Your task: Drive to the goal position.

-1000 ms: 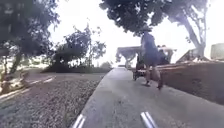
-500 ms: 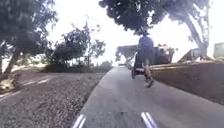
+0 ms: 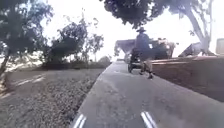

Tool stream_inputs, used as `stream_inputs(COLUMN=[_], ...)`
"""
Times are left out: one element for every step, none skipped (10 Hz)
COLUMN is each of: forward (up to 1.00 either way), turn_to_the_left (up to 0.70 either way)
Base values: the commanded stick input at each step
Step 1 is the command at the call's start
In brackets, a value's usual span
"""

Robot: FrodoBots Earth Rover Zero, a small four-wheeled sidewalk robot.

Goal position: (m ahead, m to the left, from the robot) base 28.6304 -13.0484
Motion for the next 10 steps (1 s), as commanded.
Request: stream_inputs(forward=[0.98, 0.98, 0.98, 0.98, 0.98, 0.98, 0.98, 0.98, 0.98, 0.98], turn_to_the_left=[0.0, 0.0, 0.0, 0.0, 0.0, 0.0, 0.0, 0.0, 0.0, 0.0])
